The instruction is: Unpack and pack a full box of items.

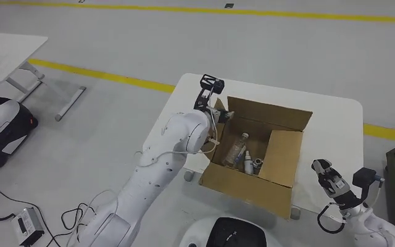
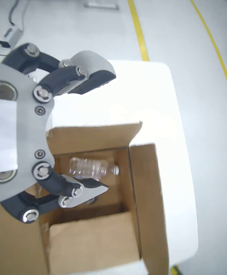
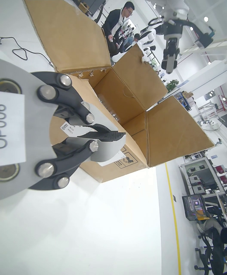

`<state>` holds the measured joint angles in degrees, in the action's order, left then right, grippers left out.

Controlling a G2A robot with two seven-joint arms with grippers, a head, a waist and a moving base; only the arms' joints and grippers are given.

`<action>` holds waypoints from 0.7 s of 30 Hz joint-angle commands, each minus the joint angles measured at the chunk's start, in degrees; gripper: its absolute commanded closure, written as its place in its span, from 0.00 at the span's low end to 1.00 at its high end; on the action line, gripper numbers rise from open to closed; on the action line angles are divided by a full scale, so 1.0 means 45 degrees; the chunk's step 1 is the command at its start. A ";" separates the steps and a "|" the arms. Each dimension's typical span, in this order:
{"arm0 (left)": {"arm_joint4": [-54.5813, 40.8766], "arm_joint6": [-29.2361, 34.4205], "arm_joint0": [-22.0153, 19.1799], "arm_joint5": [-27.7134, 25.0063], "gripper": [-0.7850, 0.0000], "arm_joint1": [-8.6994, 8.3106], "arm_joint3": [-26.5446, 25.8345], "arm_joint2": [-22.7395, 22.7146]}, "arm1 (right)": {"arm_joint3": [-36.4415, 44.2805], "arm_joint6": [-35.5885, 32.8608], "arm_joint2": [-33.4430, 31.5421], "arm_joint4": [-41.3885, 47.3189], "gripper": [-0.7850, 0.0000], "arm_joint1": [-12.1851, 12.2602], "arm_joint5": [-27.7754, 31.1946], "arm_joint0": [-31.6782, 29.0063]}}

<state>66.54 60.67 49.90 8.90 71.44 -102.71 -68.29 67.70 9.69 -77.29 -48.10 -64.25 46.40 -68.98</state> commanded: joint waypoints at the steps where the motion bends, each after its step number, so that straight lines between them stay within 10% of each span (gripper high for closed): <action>1: -0.1709 0.0184 0.0188 -0.0868 0.00 0.0023 -0.0280 -0.0079 | -0.0037 0.0008 -0.0015 0.0003 1.00 -0.0003 -0.0009 0.0000; 11: -1.0792 0.2201 -0.0027 -0.3182 0.00 0.0257 0.1420 0.0126 | 0.0104 0.0159 -0.0268 -0.0186 1.00 0.0038 -0.0077 -0.0296; 21: -1.1317 0.2687 -0.0347 -0.3610 0.00 0.0263 0.1943 0.0369 | 0.0359 -0.0017 -0.0022 -0.0227 1.00 -0.0007 0.0147 -0.0453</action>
<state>15.63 72.76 48.34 -7.35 72.63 -93.97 -66.63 69.38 9.54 -77.64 -49.08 -64.22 47.17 -71.05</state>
